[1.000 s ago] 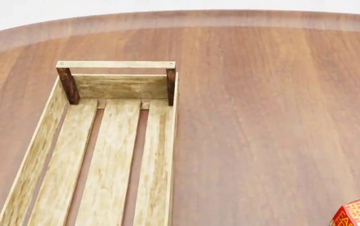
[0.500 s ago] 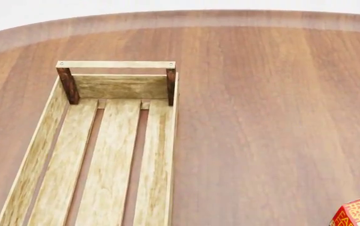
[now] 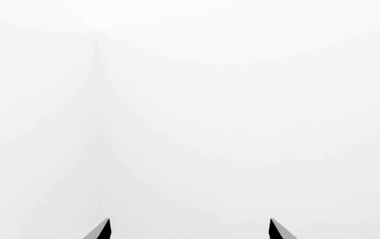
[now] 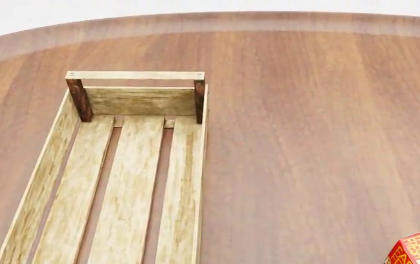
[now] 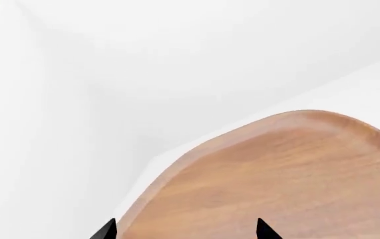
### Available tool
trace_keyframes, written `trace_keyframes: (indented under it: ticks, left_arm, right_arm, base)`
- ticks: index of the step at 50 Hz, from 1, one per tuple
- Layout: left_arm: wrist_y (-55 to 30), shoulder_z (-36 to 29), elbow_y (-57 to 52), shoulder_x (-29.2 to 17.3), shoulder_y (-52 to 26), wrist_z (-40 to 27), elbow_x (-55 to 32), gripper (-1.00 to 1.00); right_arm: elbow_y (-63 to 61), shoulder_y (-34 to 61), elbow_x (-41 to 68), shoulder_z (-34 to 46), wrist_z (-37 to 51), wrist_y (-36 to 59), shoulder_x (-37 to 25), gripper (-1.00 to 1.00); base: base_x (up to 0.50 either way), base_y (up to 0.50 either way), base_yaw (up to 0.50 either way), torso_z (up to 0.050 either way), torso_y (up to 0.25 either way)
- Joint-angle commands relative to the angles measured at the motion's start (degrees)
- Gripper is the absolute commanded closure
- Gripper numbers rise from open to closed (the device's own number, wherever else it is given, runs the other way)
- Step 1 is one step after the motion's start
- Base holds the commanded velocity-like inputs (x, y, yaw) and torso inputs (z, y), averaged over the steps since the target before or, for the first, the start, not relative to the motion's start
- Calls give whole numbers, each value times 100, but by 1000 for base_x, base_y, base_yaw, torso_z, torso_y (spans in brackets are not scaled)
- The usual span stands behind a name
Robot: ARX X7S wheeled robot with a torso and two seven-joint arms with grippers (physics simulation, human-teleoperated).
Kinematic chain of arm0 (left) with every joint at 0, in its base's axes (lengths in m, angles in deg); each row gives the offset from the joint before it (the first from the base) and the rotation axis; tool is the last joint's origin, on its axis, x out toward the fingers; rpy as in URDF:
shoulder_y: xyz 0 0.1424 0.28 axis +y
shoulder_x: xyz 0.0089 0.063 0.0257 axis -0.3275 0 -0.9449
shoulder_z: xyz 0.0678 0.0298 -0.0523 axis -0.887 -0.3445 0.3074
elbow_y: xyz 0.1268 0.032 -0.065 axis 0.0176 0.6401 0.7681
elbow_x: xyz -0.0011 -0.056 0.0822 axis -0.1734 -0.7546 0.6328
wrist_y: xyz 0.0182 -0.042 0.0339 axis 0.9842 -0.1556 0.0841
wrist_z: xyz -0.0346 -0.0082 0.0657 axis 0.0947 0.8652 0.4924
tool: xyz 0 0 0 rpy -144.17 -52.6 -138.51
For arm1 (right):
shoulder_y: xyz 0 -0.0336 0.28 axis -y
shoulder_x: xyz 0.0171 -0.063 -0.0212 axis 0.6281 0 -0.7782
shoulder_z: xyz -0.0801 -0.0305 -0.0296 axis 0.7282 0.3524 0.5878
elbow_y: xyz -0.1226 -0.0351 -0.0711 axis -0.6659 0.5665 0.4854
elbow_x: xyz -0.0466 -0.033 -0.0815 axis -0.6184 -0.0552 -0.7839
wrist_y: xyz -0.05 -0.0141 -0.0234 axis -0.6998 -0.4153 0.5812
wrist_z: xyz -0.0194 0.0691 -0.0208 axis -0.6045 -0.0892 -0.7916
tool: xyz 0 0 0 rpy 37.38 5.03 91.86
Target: Pick up the cream cheese and put it in the tray.
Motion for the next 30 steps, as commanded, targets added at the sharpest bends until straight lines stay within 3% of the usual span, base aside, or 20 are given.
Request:
trace_keyframes:
  ticks: [1,3,6,12,18,19,21,30]
  left_arm:
    - [-70,188,-1,116,21,42,-80,-100]
    - [-69,196,-7,112,22,36,-91,-100]
    - [-55,195,0,105,27,25,-97,-100]
    - [-50,181,2,89,26,2,-92,-100]
    - [-36,176,35,76,24,-19,-103,-100]
    - [-35,176,38,75,25,-23,-106,-100]
    - [-45,166,25,69,23,-28,-104,-100]
    - [-27,231,-3,49,47,-53,-177,-100]
  right_arm:
    - [1,279,137,111,-2,284,-66,-100]
    - [1,241,153,290,-3,-80,-159,-100]
    - [1,373,270,125,-3,331,-51,-100]
    - [1,905,738,-631,-2,1802,836,-100]
    - [1,797,571,-761,-2,1833,1034,-100]
    - [1,697,428,-629,-2,1416,1028,-100]
    - [1,760,586,-944,-1,1911,1229,-100]
    - [1,727,694,-1159,-1,2103,1614,-100]
  base:
    - [0,0,0,0,0]
    - [0,0,0,0,0]
    - [0,0,0,0,0]
    - [0,0,0,0,0]
    - [0,0,0,0,0]
    - [0,0,0,0,0]
    - [0,0,0,0,0]
    - [0,0,0,0,0]
